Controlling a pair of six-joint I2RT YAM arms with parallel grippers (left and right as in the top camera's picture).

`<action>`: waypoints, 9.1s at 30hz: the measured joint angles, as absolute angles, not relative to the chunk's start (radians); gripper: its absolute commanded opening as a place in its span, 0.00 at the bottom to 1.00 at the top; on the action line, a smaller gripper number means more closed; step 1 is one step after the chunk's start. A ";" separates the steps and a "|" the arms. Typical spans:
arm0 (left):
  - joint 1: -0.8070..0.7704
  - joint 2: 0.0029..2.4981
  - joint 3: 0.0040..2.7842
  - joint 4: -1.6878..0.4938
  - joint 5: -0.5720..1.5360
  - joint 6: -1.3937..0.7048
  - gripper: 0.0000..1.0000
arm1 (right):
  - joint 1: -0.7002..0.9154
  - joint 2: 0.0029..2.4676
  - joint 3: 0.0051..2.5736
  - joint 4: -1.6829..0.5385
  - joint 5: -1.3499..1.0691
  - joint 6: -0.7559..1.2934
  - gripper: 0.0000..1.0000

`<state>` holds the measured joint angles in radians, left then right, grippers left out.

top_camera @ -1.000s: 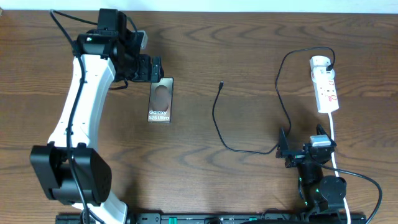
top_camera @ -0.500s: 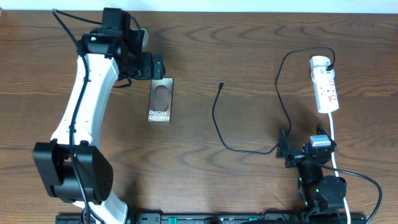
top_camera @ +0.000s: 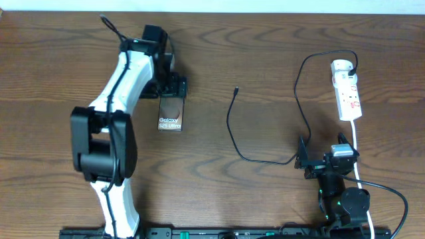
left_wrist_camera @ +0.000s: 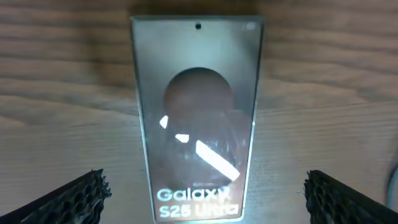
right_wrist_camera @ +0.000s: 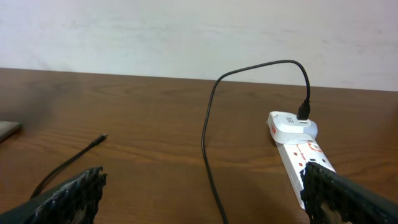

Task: Plug charger to phone and switch on socket
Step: 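Move the left gripper forward over the Galaxy phone and lower, then close the left gripper on the phone's long edges and hold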

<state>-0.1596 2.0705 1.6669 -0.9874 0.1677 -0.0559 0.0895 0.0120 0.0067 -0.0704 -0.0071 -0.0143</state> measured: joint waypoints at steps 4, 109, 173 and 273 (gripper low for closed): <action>-0.186 2.121 1.667 -0.987 0.130 -0.056 0.98 | 0.089 0.012 0.007 -0.070 -0.007 -0.014 0.99; -0.226 2.159 1.560 -0.829 0.053 -0.210 0.84 | 0.089 0.012 0.007 -0.070 -0.007 -0.014 0.99; -0.226 2.159 1.560 -0.864 0.054 -0.208 0.84 | 0.089 0.012 0.007 -0.070 -0.007 -0.014 0.99; -0.226 2.159 1.560 -0.859 0.057 -0.107 0.77 | 0.089 0.012 0.007 -0.070 -0.007 -0.014 0.99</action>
<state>-0.2256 2.1586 1.5600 -0.8585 0.0570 -0.1070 0.0895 0.0120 0.0067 -0.0704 -0.0071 -0.0143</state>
